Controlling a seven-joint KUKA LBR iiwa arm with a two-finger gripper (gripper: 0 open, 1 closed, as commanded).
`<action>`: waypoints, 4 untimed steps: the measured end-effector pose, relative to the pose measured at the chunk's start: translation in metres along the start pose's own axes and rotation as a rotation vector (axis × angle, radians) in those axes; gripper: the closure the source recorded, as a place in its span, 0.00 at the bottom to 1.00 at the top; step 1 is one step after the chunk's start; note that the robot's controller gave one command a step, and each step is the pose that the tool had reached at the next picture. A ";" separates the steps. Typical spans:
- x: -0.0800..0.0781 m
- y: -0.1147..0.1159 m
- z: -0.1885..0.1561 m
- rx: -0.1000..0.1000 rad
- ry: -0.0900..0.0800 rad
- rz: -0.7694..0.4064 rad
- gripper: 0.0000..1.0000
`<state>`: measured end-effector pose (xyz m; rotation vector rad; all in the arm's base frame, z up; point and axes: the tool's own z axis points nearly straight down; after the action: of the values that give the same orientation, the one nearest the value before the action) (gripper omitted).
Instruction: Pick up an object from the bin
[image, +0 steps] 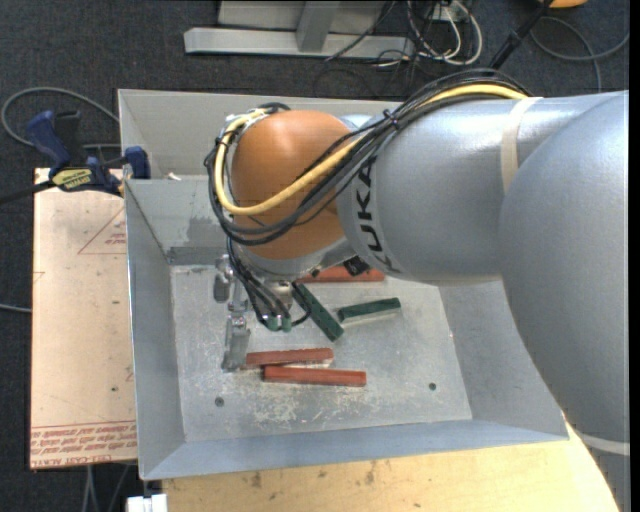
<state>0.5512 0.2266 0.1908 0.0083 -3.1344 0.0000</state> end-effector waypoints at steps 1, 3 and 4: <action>0.028 -0.072 0.125 0.002 0.000 0.031 0.00; 0.036 -0.120 0.092 -0.001 -0.006 0.208 0.00; 0.026 -0.112 0.122 -0.002 -0.006 0.388 0.00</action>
Offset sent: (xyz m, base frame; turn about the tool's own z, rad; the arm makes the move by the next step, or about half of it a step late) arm -0.0261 -0.0700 -0.1208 0.0276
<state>0.5245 0.1141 0.0693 -0.5974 -3.0833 -0.0016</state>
